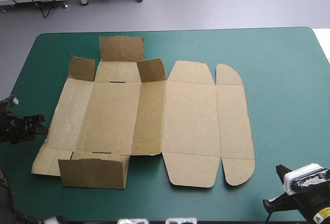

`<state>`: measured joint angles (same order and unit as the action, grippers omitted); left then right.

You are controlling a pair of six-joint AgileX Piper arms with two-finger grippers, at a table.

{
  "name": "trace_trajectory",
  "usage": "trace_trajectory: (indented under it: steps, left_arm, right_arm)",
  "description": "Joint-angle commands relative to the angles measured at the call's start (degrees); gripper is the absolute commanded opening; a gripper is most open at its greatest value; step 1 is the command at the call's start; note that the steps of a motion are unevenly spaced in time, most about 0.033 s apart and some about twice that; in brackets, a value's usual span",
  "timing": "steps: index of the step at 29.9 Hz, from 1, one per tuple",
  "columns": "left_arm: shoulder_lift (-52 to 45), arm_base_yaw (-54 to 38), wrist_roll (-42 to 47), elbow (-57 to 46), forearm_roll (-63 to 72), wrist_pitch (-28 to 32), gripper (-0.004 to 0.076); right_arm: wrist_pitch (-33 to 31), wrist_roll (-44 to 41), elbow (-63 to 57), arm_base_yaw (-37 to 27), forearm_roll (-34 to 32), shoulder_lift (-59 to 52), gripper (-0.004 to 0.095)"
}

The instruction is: Fold the box

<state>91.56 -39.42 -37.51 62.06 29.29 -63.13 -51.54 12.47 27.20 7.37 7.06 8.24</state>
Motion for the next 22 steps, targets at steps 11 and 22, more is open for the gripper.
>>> trace_trajectory:
  steps: [11,22]
  left_arm:
    - [6.95,0.08,-2.40,8.96,7.60,-10.44,0.0370]
    - [9.27,0.21,-0.14,8.97,2.50,-11.12,0.0370]
  right_arm:
    - [3.89,0.10,1.33,-0.38,-0.05,0.65,-0.0017]
    - [3.89,-0.13,1.33,-0.38,-0.19,0.65,-0.0017]
